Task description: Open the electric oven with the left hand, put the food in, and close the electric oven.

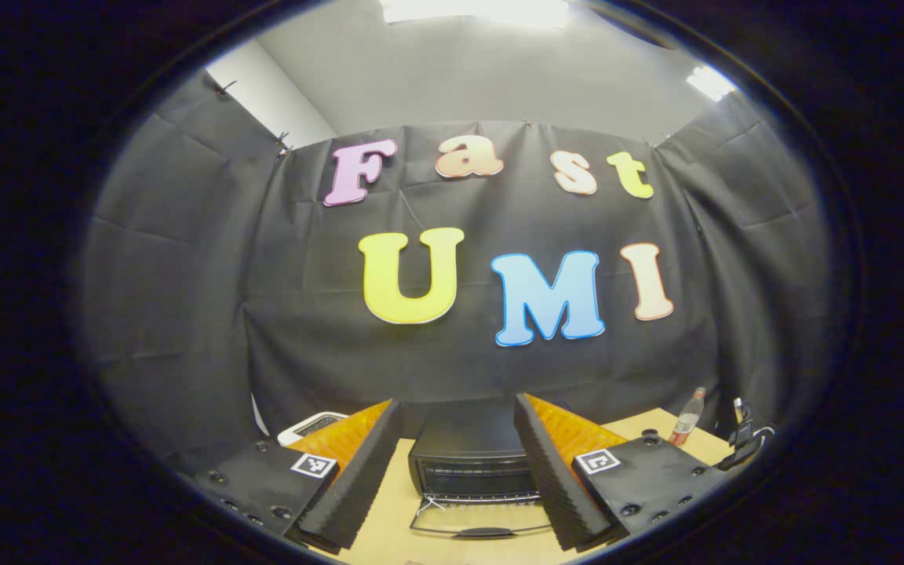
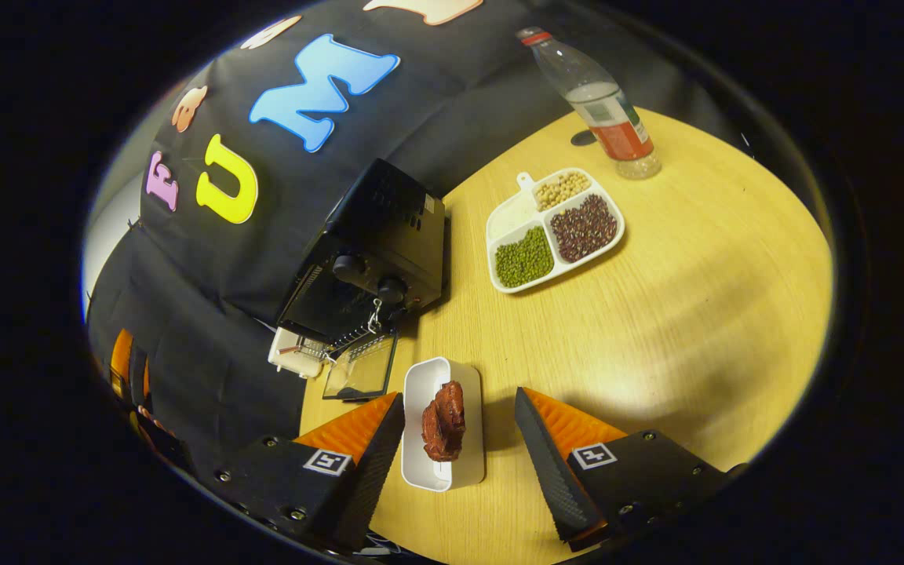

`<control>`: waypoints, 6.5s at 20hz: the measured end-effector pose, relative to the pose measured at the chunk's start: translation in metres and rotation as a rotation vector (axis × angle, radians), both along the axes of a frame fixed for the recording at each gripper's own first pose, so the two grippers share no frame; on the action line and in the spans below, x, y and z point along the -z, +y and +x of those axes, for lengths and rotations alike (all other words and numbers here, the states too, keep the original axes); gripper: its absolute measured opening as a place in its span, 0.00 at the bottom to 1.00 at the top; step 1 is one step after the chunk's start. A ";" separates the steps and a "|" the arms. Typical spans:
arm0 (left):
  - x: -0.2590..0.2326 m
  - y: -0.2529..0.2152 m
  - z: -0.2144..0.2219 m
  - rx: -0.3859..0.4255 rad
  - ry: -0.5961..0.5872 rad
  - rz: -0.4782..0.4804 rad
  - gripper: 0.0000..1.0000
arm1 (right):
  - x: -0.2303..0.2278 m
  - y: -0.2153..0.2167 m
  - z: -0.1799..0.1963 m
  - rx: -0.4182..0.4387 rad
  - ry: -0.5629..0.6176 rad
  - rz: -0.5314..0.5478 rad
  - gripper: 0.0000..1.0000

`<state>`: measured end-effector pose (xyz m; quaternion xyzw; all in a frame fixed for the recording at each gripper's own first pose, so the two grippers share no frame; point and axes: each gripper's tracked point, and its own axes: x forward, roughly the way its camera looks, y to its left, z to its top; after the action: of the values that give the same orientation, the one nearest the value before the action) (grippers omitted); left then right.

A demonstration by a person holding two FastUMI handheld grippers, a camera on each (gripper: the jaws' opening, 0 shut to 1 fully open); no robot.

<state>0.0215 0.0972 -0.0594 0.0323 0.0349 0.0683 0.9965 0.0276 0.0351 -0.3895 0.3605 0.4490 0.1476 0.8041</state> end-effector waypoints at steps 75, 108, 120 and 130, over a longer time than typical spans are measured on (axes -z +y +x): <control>0.043 0.226 -0.019 0.034 0.150 -0.131 0.95 | 0.000 0.263 0.220 0.643 -0.034 0.388 0.09; 0.073 0.115 0.035 0.277 0.153 -0.207 0.92 | -0.080 0.171 0.125 0.507 -0.215 -0.141 0.87; 0.130 0.014 0.031 0.352 0.289 -0.163 0.98 | -0.205 0.075 0.053 0.332 -0.593 -0.522 0.87; 0.209 -0.034 0.020 0.296 0.466 -0.154 0.95 | -0.328 -0.009 0.045 0.363 -0.853 -0.683 0.87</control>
<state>0.0417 0.0630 -0.2682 -0.0238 0.2628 -0.0900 0.9603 0.0724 0.0262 -0.0618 0.0600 0.0380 -0.0136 0.9974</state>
